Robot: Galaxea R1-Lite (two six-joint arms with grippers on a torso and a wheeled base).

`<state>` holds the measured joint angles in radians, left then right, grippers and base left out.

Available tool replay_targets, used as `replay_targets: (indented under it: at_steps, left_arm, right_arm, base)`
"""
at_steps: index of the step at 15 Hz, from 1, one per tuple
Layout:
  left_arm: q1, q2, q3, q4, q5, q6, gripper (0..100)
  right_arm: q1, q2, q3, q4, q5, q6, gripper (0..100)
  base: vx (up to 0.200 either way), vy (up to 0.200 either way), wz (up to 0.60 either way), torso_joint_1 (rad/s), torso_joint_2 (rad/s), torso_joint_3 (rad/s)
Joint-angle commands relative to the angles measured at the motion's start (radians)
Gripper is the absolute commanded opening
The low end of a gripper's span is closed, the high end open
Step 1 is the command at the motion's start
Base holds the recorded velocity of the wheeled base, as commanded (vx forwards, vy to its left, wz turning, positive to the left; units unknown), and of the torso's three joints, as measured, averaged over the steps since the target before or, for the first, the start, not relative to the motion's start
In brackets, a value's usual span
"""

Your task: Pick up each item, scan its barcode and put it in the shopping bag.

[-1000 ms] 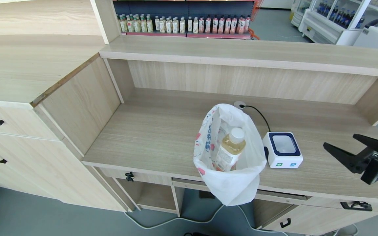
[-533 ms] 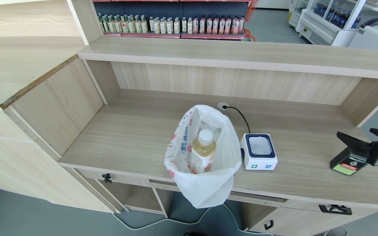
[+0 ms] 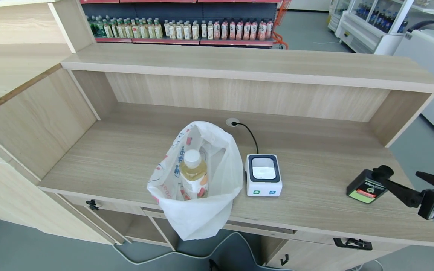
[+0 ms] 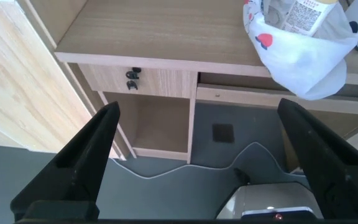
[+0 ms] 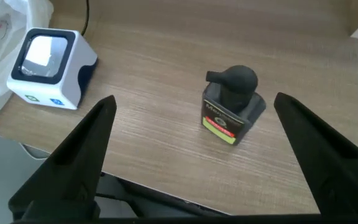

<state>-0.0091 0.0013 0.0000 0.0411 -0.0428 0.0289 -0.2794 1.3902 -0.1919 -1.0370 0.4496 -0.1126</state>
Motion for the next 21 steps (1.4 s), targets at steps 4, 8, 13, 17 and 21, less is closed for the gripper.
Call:
replay_targets:
  at_steps: [4,8,13,17,21]
  left_arm:
    - [0.000,0.000,0.000,0.000,0.000,-0.001,100]
    - [0.000,0.000,0.000,-0.001,0.000,-0.003,100]
    - [0.000,0.000,0.000,-0.001,0.000,-0.003,100]
    - [0.000,0.000,0.000,0.000,0.000,-0.003,100]
    - [0.000,0.000,0.000,-0.001,0.000,-0.003,100]
  right_arm:
    - [0.002,-0.025,0.014,0.000,-0.002,-0.001,100]
    - [0.002,-0.037,0.054,0.002,-0.003,-0.024,100]
    - [0.031,-0.050,0.052,0.000,0.006,-0.018,100]
    - [0.074,-0.053,0.080,0.002,0.004,-0.018,100]
    - [0.083,-0.051,0.092,0.092,0.006,-0.131,100]
  base:
    - [0.000,-0.200,0.00,0.001,0.00,0.001]
    - [0.000,-0.200,0.00,-0.001,0.00,0.002]
    - [0.000,-0.080,0.00,0.001,0.00,0.000]
    - [0.000,0.000,0.00,0.000,0.00,0.000]
    - [0.000,0.000,0.00,0.000,0.00,0.000]
